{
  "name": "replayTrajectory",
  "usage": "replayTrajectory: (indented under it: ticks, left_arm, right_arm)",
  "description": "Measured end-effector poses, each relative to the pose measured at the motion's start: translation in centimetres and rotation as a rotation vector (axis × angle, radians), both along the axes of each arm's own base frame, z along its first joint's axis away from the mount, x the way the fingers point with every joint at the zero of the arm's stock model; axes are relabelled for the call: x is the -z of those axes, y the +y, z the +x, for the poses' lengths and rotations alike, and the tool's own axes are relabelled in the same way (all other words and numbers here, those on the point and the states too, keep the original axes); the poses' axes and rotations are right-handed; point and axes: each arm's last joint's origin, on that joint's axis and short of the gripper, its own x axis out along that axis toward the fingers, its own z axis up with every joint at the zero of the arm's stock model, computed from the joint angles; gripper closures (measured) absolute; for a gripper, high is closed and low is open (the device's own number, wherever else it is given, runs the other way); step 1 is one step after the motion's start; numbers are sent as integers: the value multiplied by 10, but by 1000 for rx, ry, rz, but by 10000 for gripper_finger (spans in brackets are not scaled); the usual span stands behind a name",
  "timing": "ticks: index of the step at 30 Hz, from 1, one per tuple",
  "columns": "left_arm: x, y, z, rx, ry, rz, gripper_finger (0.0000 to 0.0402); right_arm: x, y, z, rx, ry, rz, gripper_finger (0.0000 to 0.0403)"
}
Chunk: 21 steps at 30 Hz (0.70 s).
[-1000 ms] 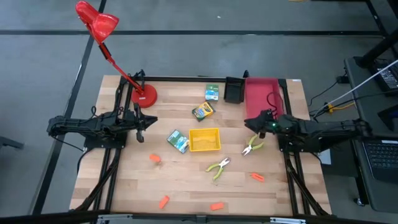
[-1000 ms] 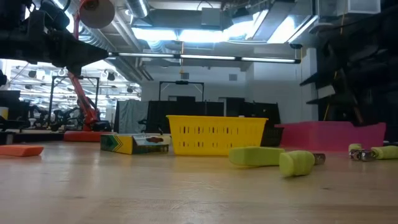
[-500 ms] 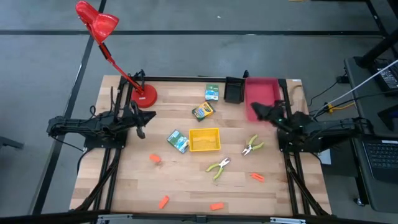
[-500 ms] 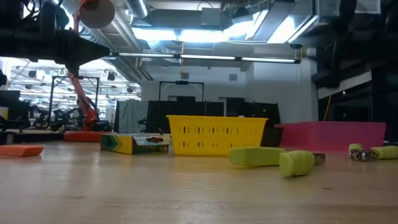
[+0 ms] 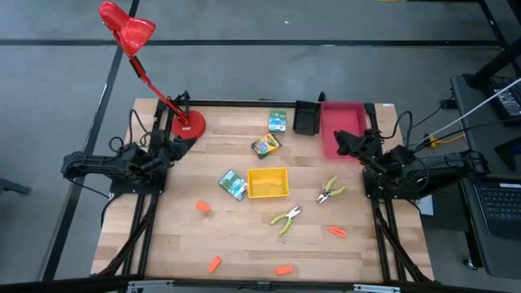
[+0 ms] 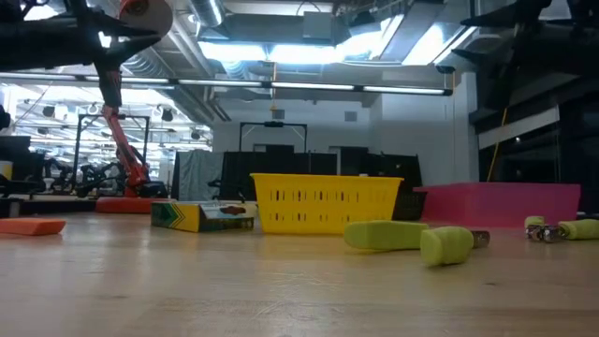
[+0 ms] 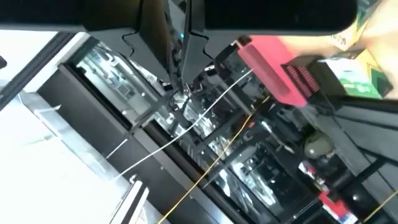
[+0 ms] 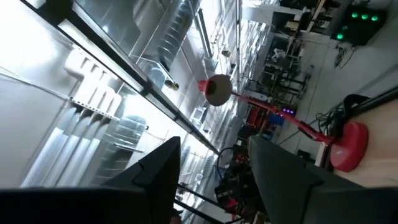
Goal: Pick & Place School Supplies
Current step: Put the bottom yellow crayon box into the red bin
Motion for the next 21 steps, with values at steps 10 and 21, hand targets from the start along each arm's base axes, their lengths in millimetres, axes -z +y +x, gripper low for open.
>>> replayTrajectory:
  ticks: [10, 21]
  left_arm:
    - [7, -4, 4, 173, 38, -64, 370]
    - [10, -4, 14, 157, 101, -52, 370]
  right_arm:
    - [0, 1, 1, -87, -57, 108, 207]
    - [-31, 6, 2, -210, -85, -92, 207]
